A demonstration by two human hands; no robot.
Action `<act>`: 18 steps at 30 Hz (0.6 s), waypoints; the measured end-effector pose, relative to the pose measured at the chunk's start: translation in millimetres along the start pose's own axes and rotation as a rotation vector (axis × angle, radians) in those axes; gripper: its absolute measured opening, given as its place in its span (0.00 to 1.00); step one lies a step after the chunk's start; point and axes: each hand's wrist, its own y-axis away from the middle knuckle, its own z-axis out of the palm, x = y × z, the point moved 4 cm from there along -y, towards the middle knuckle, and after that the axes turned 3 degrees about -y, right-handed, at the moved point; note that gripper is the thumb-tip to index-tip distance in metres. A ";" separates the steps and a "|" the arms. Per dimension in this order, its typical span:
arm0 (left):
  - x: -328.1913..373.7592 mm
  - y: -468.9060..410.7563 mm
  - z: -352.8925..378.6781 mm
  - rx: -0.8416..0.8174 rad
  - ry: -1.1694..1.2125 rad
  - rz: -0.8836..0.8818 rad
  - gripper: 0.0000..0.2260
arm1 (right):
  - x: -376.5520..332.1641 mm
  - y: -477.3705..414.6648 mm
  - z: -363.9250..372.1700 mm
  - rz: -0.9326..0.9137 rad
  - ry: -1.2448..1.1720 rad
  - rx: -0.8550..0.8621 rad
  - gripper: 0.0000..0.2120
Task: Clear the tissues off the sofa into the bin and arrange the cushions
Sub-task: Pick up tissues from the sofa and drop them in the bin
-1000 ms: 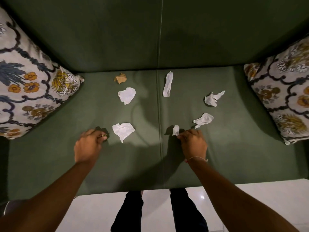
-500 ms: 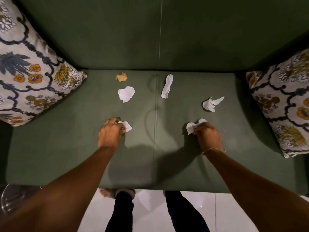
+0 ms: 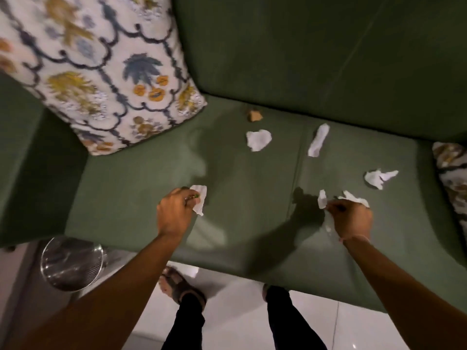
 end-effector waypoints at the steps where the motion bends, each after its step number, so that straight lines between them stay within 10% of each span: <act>1: -21.7 1.2 -11.6 0.010 0.005 -0.027 0.05 | -20.3 8.5 6.4 -0.062 0.021 0.004 0.05; 7: -156.7 19.1 -81.2 0.134 0.041 -0.158 0.06 | -158.6 76.8 82.4 -0.138 -0.077 -0.112 0.04; 13: -310.8 62.4 -120.7 0.206 0.083 -0.497 0.11 | -321.5 210.4 236.8 -0.135 -0.352 -0.594 0.05; 18: -416.5 102.6 -113.2 0.164 0.167 -0.768 0.10 | -408.4 318.2 351.4 -0.381 -0.136 -0.785 0.06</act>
